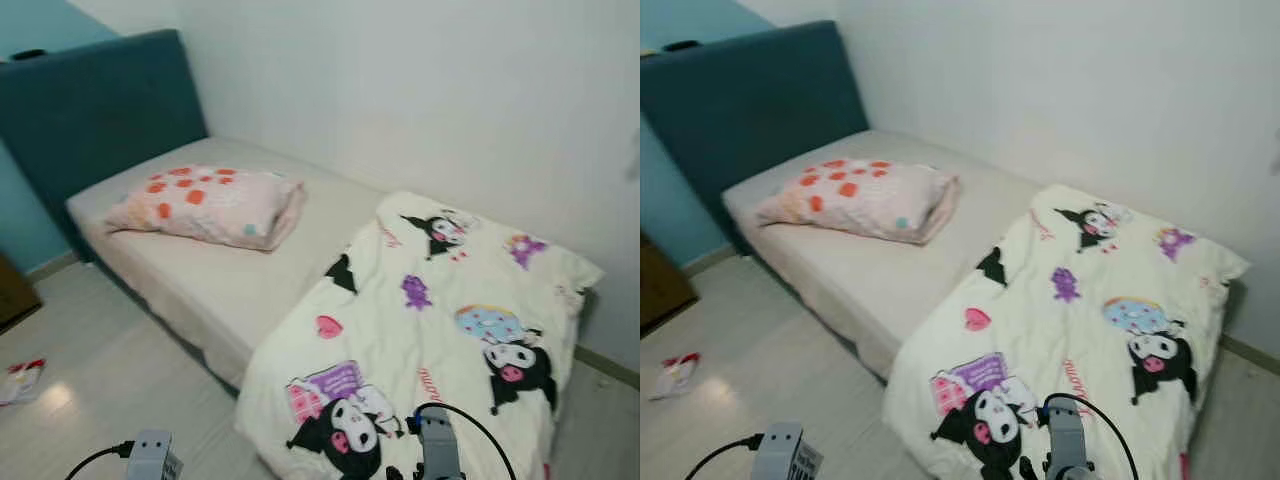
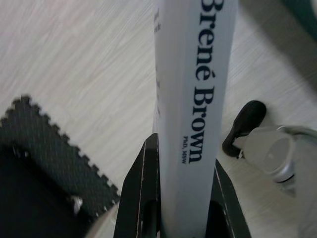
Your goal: Clean up the room
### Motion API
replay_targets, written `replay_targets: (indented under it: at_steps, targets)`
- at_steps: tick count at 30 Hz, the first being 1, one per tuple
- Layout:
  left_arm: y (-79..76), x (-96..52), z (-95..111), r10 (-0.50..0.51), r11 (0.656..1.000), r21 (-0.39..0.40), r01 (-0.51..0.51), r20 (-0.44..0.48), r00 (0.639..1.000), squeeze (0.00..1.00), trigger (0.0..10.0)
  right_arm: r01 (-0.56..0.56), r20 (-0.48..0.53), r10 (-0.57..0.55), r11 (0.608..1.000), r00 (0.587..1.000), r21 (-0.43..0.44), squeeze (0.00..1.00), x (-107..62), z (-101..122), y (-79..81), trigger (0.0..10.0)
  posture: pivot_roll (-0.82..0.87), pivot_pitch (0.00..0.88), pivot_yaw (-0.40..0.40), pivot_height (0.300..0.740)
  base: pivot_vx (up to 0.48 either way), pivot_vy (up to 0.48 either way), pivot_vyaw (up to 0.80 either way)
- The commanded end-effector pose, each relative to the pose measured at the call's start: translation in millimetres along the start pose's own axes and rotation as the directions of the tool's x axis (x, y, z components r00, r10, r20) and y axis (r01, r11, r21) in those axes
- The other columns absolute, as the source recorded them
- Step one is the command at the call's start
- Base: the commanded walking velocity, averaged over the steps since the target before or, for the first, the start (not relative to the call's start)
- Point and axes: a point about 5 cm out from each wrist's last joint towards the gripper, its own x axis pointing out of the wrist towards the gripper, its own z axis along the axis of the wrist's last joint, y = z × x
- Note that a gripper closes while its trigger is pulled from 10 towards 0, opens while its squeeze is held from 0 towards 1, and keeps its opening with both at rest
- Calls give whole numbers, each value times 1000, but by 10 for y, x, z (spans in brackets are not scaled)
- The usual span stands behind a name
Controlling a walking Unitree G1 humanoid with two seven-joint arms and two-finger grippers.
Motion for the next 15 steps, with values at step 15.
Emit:
replay_targets:
  at_steps: [15]
  targets:
    - [59,-2,31,22,999,25,-22,4,1000,0,10000,-15,1,15,1000,1000,1,0,11,13,47,10000,10,0,27,740,0,0,645]
